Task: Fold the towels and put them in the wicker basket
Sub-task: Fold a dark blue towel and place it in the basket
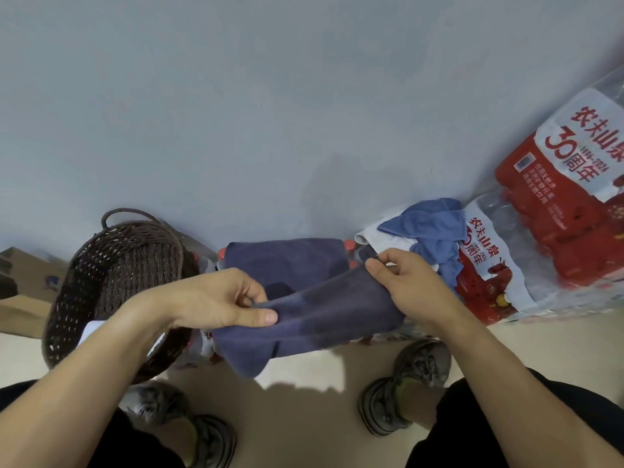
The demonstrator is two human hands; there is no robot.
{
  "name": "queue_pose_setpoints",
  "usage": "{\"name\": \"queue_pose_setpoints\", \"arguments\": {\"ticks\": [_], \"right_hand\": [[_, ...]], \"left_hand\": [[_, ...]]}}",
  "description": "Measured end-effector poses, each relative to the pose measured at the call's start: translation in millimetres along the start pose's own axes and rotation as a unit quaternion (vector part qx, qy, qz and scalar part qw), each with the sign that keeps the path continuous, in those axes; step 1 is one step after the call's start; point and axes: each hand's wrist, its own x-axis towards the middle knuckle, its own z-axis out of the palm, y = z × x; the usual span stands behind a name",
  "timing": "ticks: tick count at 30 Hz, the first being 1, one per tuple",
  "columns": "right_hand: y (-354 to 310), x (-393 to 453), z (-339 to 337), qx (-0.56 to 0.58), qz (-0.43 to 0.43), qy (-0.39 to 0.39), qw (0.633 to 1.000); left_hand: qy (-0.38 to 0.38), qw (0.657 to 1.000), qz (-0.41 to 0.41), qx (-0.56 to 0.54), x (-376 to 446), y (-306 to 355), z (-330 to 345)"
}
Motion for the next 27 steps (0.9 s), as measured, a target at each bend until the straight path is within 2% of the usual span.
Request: {"name": "queue_pose_setpoints", "arguments": {"ticks": [3,7,9,12,14,17,20,22,27], "right_hand": [[10,-4,-8,-0.061,0.032,-0.027,0.997],[13,-10,-15,-0.107,0.076,-0.09,0.987],[9,-9,-17,-0.11,0.078,-0.085,0.987],[2,-4,-20,-0.074,0.075,-0.036,0.994],[-1,0,-18,-0.036,0.081,-0.01,0.996],[-5,13,-8,0.006,0.09,0.031,0.995],[-4,29,6,0.053,0.081,0.089,0.991],[1,44,16,0.078,0.093,0.095,0.988],[26,93,35,0.123,0.16,0.111,0.973]], "left_hand": [[-0.037,0.996,-0.039,0.071,-11,-2,-6],[-0.087,0.994,-0.043,0.057,-27,-4,-22],[-0.08,0.996,-0.043,0.007,-34,-6,-28],[0.004,0.986,-0.056,-0.159,-35,-12,-30],[0.094,0.968,-0.083,-0.216,-28,-17,-30],[0.222,0.914,-0.116,-0.319,-7,-27,-29],[0.299,0.872,-0.115,-0.369,17,-35,-29],[0.331,0.849,-0.105,-0.398,30,-41,-29],[0.317,0.849,-0.123,-0.405,56,-62,-37]]}}
